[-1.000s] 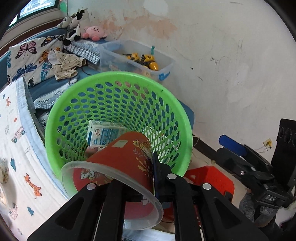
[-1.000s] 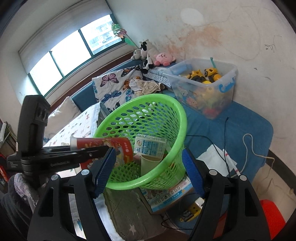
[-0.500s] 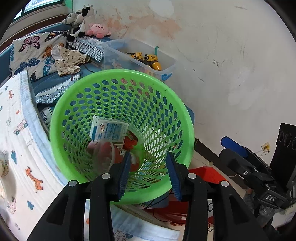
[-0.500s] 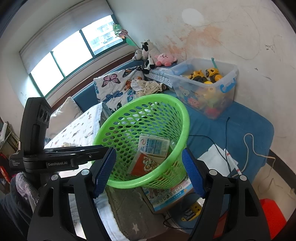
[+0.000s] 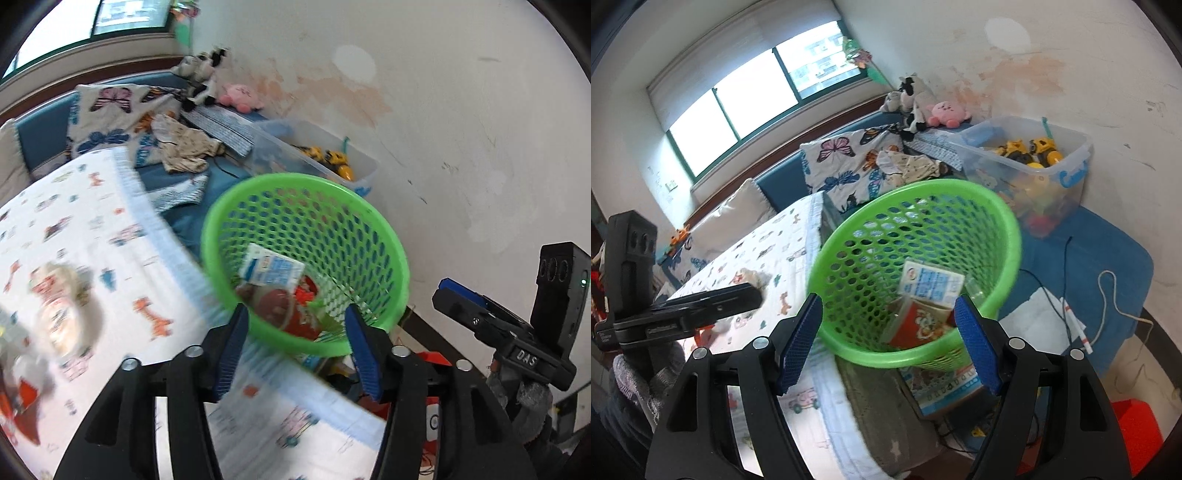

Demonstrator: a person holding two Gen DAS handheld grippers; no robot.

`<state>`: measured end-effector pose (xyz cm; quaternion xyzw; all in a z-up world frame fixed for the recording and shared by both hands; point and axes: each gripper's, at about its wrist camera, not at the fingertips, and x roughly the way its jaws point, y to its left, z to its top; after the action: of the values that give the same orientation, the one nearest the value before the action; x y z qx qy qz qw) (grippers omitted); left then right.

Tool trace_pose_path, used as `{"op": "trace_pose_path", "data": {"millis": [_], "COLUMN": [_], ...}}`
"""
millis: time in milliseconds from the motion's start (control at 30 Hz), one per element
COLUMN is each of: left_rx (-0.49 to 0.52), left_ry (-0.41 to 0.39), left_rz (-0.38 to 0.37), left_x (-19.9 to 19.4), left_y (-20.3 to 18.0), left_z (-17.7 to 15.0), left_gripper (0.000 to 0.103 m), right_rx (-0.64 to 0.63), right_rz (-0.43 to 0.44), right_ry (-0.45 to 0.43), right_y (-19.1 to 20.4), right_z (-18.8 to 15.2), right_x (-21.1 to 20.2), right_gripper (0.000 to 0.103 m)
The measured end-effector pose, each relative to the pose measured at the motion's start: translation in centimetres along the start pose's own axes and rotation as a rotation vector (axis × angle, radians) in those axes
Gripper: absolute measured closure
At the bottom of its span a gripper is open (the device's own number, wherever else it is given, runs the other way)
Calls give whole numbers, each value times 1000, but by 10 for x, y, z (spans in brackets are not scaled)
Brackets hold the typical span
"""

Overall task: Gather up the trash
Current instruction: 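Lower the red paper cup into the basket and open the left tool, then grasp orange Ovaltine snack bag with left tool while right tool moves to bottle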

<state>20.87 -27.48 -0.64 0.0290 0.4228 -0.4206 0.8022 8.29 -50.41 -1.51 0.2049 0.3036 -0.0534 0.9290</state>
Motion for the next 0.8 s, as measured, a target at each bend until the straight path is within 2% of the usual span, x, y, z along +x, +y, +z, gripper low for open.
{"op": "trace_pose_path", "data": {"millis": [167, 267, 333, 467, 533, 667, 800], "left_rx": [-42, -54, -64, -94, -100, -119, -135], "left_ry": [-59, -89, -102, -129, -137, -107, -72], "left_rz": [65, 121, 151, 227, 271, 338, 361], "left_x": [-33, -51, -63, -90, -100, -114, -117], "left_y": [31, 49, 62, 96, 111, 147, 178], "left_z": [-17, -28, -35, -51, -59, -79, -92], "left_gripper": [43, 37, 30, 24, 17, 13, 11], "right_rx": [-26, -47, -58, -80, -90, -117, -138], "right_rz": [28, 44, 56, 87, 100, 127, 146], "right_ry": [18, 22, 28, 47, 52, 65, 83], "right_y": [20, 32, 39, 57, 65, 85, 102], "right_z": [2, 2, 2, 2, 2, 2, 1], "right_x": [10, 14, 17, 26, 29, 36, 46], "right_gripper": [29, 24, 23, 23, 23, 21, 21]}}
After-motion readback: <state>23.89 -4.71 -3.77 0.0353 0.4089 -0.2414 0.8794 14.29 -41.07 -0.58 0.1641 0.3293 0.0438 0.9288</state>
